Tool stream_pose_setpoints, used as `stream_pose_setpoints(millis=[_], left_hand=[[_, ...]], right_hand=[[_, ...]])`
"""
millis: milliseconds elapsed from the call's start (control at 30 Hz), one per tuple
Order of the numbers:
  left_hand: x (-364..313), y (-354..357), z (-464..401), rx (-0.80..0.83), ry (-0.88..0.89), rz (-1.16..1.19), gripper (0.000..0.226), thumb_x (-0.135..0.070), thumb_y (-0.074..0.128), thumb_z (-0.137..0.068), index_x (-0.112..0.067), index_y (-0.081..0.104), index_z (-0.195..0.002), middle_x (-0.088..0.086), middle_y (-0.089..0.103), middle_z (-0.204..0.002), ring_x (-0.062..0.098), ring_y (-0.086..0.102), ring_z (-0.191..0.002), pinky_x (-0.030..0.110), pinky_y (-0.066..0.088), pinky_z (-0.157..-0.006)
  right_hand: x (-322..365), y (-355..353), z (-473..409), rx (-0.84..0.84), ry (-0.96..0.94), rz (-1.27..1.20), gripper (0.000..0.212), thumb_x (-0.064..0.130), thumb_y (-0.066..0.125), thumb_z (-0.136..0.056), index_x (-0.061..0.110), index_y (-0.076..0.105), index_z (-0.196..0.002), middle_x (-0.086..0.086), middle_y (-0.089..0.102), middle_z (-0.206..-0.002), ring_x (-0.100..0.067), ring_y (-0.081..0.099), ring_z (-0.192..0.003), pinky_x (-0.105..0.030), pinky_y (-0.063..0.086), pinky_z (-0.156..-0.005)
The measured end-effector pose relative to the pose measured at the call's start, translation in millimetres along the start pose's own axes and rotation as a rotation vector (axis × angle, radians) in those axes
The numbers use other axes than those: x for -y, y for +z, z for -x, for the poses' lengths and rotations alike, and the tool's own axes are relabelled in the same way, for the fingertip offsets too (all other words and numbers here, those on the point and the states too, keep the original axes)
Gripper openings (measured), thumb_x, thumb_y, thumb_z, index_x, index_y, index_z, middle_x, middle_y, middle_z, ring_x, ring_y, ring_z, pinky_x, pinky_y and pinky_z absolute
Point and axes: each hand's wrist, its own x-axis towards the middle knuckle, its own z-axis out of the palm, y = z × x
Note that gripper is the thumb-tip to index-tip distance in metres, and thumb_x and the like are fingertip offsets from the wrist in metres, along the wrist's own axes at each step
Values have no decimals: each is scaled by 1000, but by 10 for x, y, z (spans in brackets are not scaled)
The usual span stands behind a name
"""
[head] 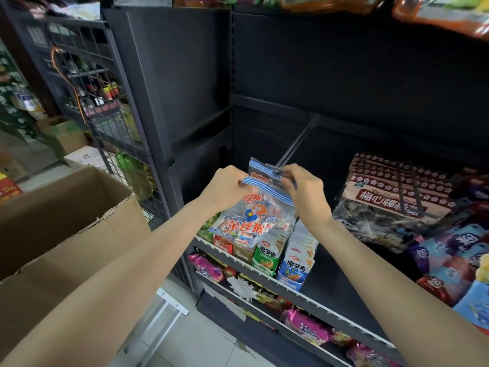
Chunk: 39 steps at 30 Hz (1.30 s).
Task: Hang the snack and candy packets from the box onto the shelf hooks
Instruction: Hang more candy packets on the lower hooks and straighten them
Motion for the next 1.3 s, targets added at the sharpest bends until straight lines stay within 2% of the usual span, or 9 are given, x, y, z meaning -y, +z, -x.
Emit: stream_pose_setpoints(millis=[300, 533, 667, 733, 800, 867, 967, 1133, 1300], left_hand=[[-43, 71, -153, 37, 7, 16, 13, -21, 63, -89, -14, 72, -82, -5, 58, -60, 7, 49, -54, 21, 40, -56], [-47, 77, -211, 31, 21, 20, 11, -22, 64, -88, -20, 72, -81, 10, 68, -73, 20, 57, -62, 31, 44, -58], [-48, 44, -190, 43, 25, 50, 11, -23, 62, -90, -18, 71, -87, 10, 67, -74, 12, 52, -60, 26, 42, -60], [-28, 46, -163, 48, 25, 70, 18, -24, 62, -90, -10, 72, -93, 11, 69, -81, 17, 58, -65, 29, 47, -65], [8, 51, -136, 55, 27, 104, 19, -24, 60, -91, -10, 71, -98, 10, 70, -86, 24, 64, -79, 36, 51, -76], [51, 68, -125, 48, 21, 183, 16, -22, 57, -93, -15, 70, -99, 8, 69, -90, 25, 65, -87, 38, 51, -81], [71, 125, -123, 22, -75, 388, 18, -21, 51, -96, -22, 66, -107, 4, 68, -102, 20, 63, -97, 37, 52, -88], [68, 209, -129, -36, -123, 473, 23, -26, 49, -97, -19, 67, -110, 2, 70, -102, 18, 64, -96, 42, 49, -91], [39, 274, -175, -112, -131, 461, 22, -28, 50, -97, -20, 69, -104, 1, 72, -95, 17, 67, -91, 48, 51, -89]], right_hand=[[-225, -35, -403, -112, 84, 126, 24, 0, 52, -93, 0, 65, -114, -16, 62, -111, -27, 62, -97, -29, 50, -83], [-468, -9, -900, -73, 297, 275, 33, -9, 43, -90, -2, 64, -115, -21, 56, -119, -34, 57, -105, -23, 43, -78], [-387, -30, -856, -12, 237, 332, 43, -8, 47, -88, 4, 57, -128, -19, 34, -148, -37, 33, -130, -37, 35, -107], [-278, -75, -664, -111, 196, 222, 42, -5, 47, -90, 6, 56, -129, -17, 33, -146, -34, 30, -132, -30, 34, -105], [-173, -133, -422, -167, 232, 89, 28, 1, 48, -92, 7, 63, -116, -13, 51, -124, -26, 47, -116, -22, 40, -89], [-65, -194, -227, -34, 296, -102, 20, 11, 48, -96, 10, 68, -97, -2, 64, -96, -14, 61, -88, -19, 46, -74], [27, -236, -58, 185, 284, -258, 31, 27, 51, -97, 8, 65, -76, 4, 60, -66, -1, 53, -57, -20, 42, -60], [69, -186, -44, 108, 243, -203, 21, 26, 59, -93, 12, 72, -84, 4, 61, -63, -1, 49, -47, -12, 35, -48], [58, -120, -61, 20, 285, -98, 24, 27, 55, -95, 14, 71, -83, 9, 63, -64, -7, 51, -49, -23, 39, -50]])
